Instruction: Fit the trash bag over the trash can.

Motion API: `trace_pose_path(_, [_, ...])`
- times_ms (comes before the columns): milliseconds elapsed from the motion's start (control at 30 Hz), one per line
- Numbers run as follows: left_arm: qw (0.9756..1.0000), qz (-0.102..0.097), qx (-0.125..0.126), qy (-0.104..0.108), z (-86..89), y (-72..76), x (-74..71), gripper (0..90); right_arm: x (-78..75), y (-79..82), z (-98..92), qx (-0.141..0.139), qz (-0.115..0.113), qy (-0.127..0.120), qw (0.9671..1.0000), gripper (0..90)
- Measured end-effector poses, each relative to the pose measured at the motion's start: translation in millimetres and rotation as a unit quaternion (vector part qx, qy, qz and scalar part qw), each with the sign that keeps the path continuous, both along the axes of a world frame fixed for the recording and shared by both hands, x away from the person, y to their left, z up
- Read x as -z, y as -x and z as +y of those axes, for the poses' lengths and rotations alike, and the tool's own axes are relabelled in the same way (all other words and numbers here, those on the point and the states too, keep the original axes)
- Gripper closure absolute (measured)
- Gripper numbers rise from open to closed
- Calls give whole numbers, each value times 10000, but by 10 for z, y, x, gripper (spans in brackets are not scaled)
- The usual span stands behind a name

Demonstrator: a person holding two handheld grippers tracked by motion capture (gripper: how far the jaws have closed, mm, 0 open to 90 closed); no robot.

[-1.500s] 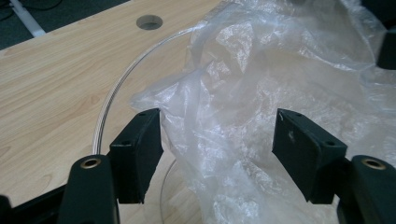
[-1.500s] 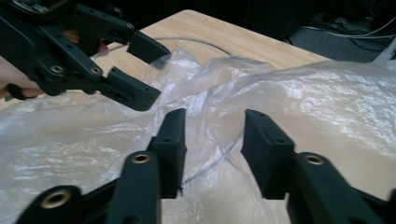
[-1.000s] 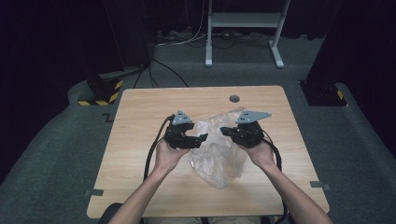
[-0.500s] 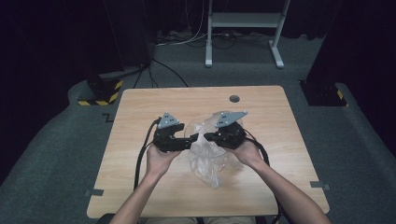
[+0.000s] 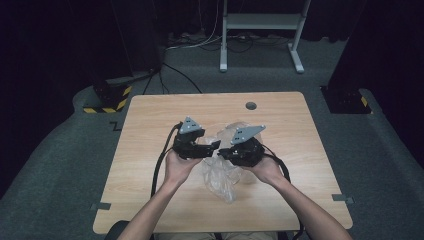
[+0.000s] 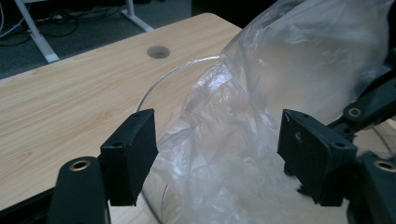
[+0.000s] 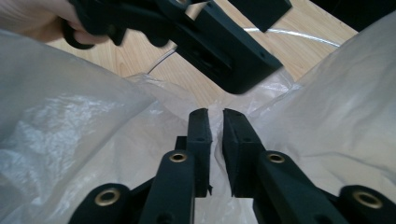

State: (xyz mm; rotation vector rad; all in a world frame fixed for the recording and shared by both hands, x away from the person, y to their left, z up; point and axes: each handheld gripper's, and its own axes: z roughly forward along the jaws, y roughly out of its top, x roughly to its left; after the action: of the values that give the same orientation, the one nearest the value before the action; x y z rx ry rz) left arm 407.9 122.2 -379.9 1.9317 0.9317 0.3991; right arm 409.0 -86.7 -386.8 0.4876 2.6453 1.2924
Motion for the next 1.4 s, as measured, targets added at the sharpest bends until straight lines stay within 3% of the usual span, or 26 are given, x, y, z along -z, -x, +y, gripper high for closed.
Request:
trace_pose_path(333, [9985, 152, -23, -524, -226, -152, 41, 266, -95, 133, -269, 376, -15, -310, 9988, 592])
trace_pose_path(567, [9977, 220, -25, -639, -276, -203, 67, 271, -177, 161, -507, 770, -137, -524, 9956, 536])
trace_pose_path(733, [9972, 297, -6, -686, -292, -223, 88, 277, -264, 139, -759, 1350, -361, -749, 9874, 514])
trace_pose_path(767, [9972, 297, -6, -686, -292, -223, 88, 278, -264, 139, -759, 1350, -361, -749, 9874, 514])
trace_pose_path(800, [9972, 308, -3, -688, -293, -224, 89, 279, -277, 131, -798, 1455, -422, -782, 9854, 511])
trace_pose_path(833, [9971, 314, -5, -688, -291, -223, 89, 280, -301, 113, -868, 1656, -512, -843, 9812, 507])
trace_pose_path(867, [9971, 314, -5, -688, -291, -223, 89, 282, -301, 113, -868, 1656, -512, -843, 9812, 507])
trace_pose_path(900, [9972, 313, -2, -683, -290, -223, 89, 283, -311, 87, -926, 1815, -558, -915, 9775, 505])
trace_pose_path(967, [9972, 338, 8, -665, -291, -220, 95, 284, -291, 44, -964, 1936, -531, -902, 9755, 503])
trace_pose_path(1033, [9972, 337, 24, -664, -290, -212, 98, 284, -242, -14, -989, 2018, -435, -893, 9744, 517])
trace_pose_path(1133, [9977, 304, 43, -601, -268, -189, 94, 284, -154, -105, -1001, 1970, -215, -937, 9757, 633])
trace_pose_path(1167, [9977, 304, 43, -601, -268, -189, 94, 285, -154, -105, -1001, 1970, -215, -937, 9757, 633])
trace_pose_path(1200, [9984, 241, 65, -512, -234, -165, 82, 284, -115, -150, -982, 1852, -119, -978, 9778, 750])
trace_pose_path(1300, [9992, 159, 44, -351, -169, -119, 56, 284, -125, -175, -930, 1700, -138, -1042, 9798, 850])
trace_pose_path(1400, [9998, 93, -21, -199, -91, -63, 31, 284, -160, -183, -826, 1510, -188, -1060, 9827, 881])
